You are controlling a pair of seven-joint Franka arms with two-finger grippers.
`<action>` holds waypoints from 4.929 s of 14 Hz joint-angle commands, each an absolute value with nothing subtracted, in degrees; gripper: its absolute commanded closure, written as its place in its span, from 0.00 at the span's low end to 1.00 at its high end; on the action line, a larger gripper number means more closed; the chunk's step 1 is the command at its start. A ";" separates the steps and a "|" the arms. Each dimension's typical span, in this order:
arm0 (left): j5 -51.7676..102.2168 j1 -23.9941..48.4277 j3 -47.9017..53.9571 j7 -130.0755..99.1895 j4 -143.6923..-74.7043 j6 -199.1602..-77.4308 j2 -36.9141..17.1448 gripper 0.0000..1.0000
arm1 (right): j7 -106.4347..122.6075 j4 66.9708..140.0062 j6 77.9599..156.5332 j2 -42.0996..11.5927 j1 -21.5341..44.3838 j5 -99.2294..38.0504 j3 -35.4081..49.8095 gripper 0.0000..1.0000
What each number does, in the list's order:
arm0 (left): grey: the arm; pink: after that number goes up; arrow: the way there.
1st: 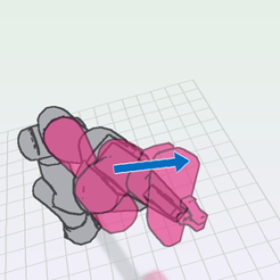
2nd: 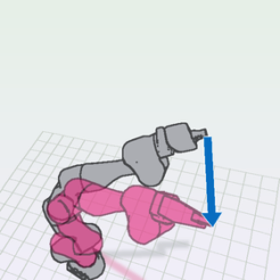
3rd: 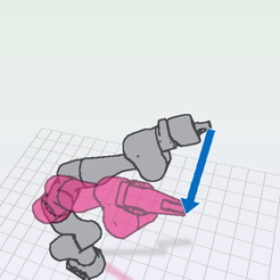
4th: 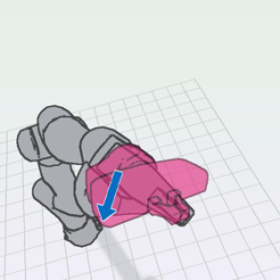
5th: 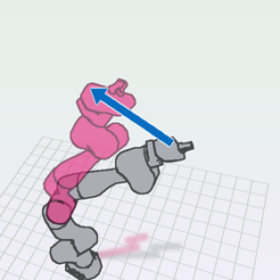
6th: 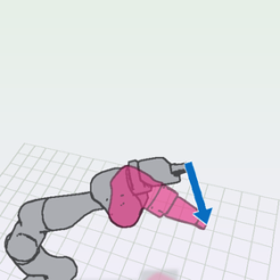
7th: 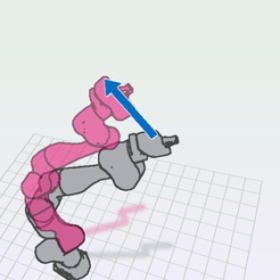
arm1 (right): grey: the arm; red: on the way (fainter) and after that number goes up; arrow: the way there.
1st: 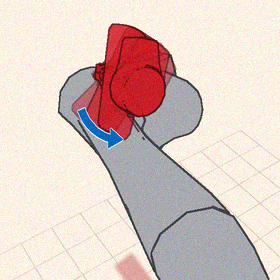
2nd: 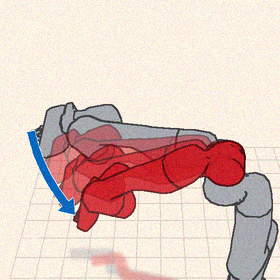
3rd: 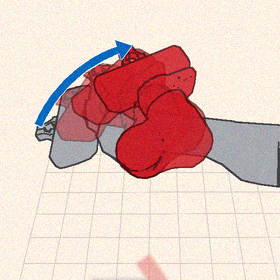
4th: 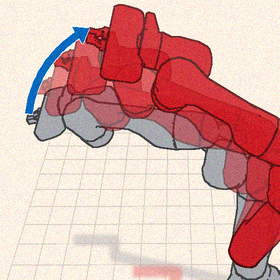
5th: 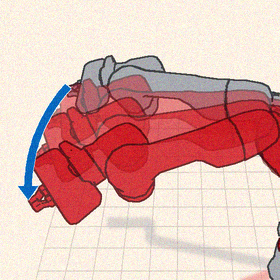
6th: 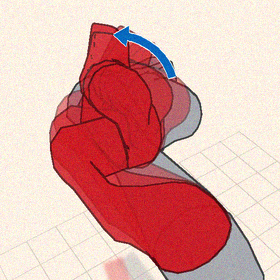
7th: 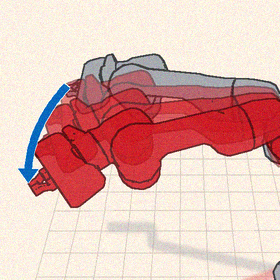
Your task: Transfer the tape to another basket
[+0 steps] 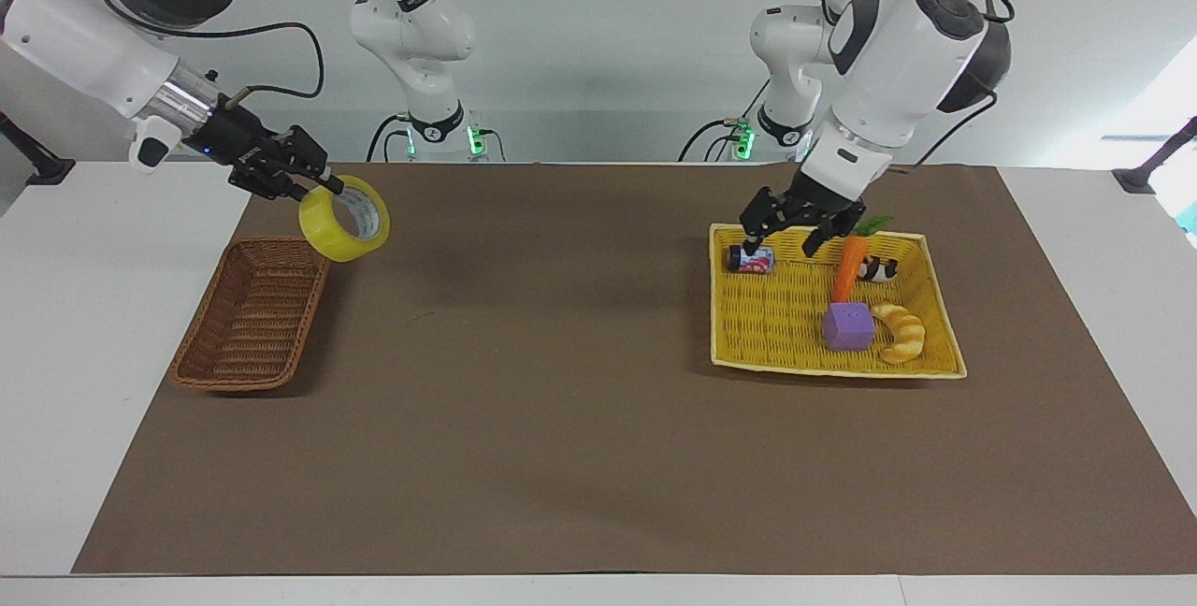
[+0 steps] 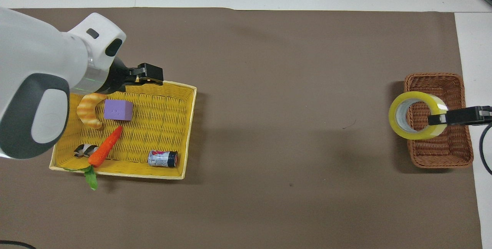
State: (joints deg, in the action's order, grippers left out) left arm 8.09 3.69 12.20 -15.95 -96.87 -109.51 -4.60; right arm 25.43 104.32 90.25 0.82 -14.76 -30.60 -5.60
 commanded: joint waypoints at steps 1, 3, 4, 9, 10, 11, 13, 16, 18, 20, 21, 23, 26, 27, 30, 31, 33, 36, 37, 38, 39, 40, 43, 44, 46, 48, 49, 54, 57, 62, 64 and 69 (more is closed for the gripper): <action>2.57 -1.65 12.83 -8.72 -96.07 -106.97 -3.87 0.00 | 36.18 102.66 91.05 -5.09 -21.17 -32.26 -4.92 1.00; 0.54 -3.25 12.83 -8.09 -94.14 -101.81 -3.78 0.00 | 37.26 102.66 91.93 -5.27 -21.80 -31.29 -5.27 1.00; -0.69 -3.51 12.83 -8.00 -92.48 -98.47 -3.78 0.00 | 38.14 102.74 92.54 -6.40 -22.41 -30.59 -5.36 1.00; -1.33 -5.26 11.52 -1.07 -85.60 -86.76 -3.34 0.00 | 48.69 102.57 96.06 -11.60 -26.89 -28.13 -5.45 1.00; -0.88 -6.32 11.17 -0.88 -87.17 -86.57 -0.38 0.00 | 48.69 102.57 96.06 -12.04 -27.16 -28.13 -5.45 1.00; 0.51 -6.85 10.99 -1.05 -89.01 -87.18 0.95 0.00 | 49.30 102.48 96.06 -12.48 -27.33 -28.21 -5.45 1.00; 0.70 -6.77 10.99 -0.62 -88.51 -86.93 0.79 0.00 | 52.89 102.48 96.24 -15.28 -28.82 -29.35 -5.45 1.00; -0.26 -6.42 11.07 0.00 -86.41 -82.90 0.18 0.00 | 56.42 102.48 96.85 -17.49 -30.67 -29.44 -5.45 1.00; -0.70 -6.33 11.16 2.36 -85.43 -81.39 0.09 0.00 | 56.43 102.48 97.21 -17.49 -30.67 -29.44 -5.45 1.00; 0.09 -6.59 11.34 2.63 -86.48 -83.40 0.70 0.00 | 56.43 102.57 98.52 -18.10 -30.59 -28.83 -5.45 0.68; 0.17 -6.68 11.34 2.46 -86.92 -83.58 0.88 0.00 | 56.43 102.57 99.13 -18.19 -30.59 -28.83 -5.45 0.10; 0.18 -6.59 11.08 1.93 -86.75 -83.76 0.79 0.00 | 56.43 102.39 99.58 -18.19 -30.67 -28.83 -5.45 0.00; 0.09 -7.64 10.90 2.02 -86.75 -83.67 0.79 0.00 | 55.90 98.37 99.67 -19.60 -30.59 -29.36 -5.36 0.00; 0.09 -7.91 10.90 2.02 -86.75 -83.67 0.79 0.00 | 55.46 97.22 99.67 -19.43 -29.98 -28.83 -5.01 0.00; 0.09 -7.91 10.99 2.02 -86.75 -83.67 0.79 0.00 | 49.94 92.12 101.24 -17.67 -26.03 -25.16 -4.92 0.00; 0.09 -7.82 10.99 2.02 -86.75 -83.67 0.79 0.00 | 47.83 91.15 102.12 -17.06 -23.93 -21.92 -4.92 0.00; 0.09 -7.91 10.99 2.02 -86.75 -83.67 0.79 0.00 | 42.83 90.00 102.57 -16.18 -21.45 -19.08 -5.01 0.00; 0.09 -7.91 10.99 2.02 -86.75 -83.67 0.79 0.00 | 36.06 90.00 107.04 -13.63 -17.94 -14.34 -4.84 0.00; 0.09 -7.91 10.99 2.02 -86.75 -83.58 0.79 0.00 | 32.38 90.00 107.05 -12.93 -15.93 -12.76 -5.01 0.00; 0.09 -7.91 10.99 2.02 -86.75 -83.67 0.79 0.00 | 27.30 90.17 107.05 -11.70 -13.73 -10.74 -5.01 0.00; 0.09 -7.91 10.90 2.02 -86.75 -83.67 0.79 0.00 | 22.03 90.35 106.62 -10.38 -11.71 -7.94 -4.84 0.00; 0.09 -7.91 10.99 2.02 -86.75 -83.67 0.79 0.00 | 17.36 90.70 106.44 -9.50 -9.69 -5.47 -4.75 0.00; 0.09 -7.91 10.99 2.02 -86.75 -83.67 0.79 0.00 | 7.59 92.19 106.35 -7.22 -4.85 -2.91 -4.83 0.00; 0.09 -7.91 10.99 2.02 -86.75 -83.58 0.79 0.00 | 4.34 92.63 106.26 -6.42 -3.53 -1.16 -4.75 0.00; 0.09 -7.91 10.99 2.02 -86.75 -83.58 0.79 0.00 | 0.89 92.90 105.13 -5.54 -0.98 -0.35 -4.75 0.00; 0.09 -7.91 10.99 2.02 -86.75 -83.67 0.79 0.00 | -4.01 92.90 103.71 -4.58 1.83 -0.35 -4.75 0.00; 0.09 -7.91 10.99 2.02 -86.75 -83.67 0.79 0.00 | -6.30 92.81 103.45 -4.14 2.98 -0.26 -4.75 0.00; 0.09 -7.91 10.99 2.02 -86.75 -83.67 0.79 0.00 | -10.54 91.67 99.33 -1.85 7.11 3.15 -4.31 0.00; 0.09 -7.91 10.99 2.02 -86.84 -83.58 0.79 0.00 | -10.90 90.53 93.45 1.13 7.82 3.43 -4.13 0.00; 0.09 -7.91 10.90 2.02 -86.75 -83.67 0.79 0.00 | -10.90 91.05 87.19 6.41 7.65 4.22 -4.22 0.00; 0.09 -7.91 10.99 2.02 -86.75 -83.67 0.79 0.00 | -9.68 91.23 87.10 6.59 6.51 2.73 -4.91 0.00; 0.09 -7.91 10.99 2.02 -86.75 -83.67 0.79 0.00 | -8.35 96.04 85.07 10.09 4.83 1.05 -5.10 0.00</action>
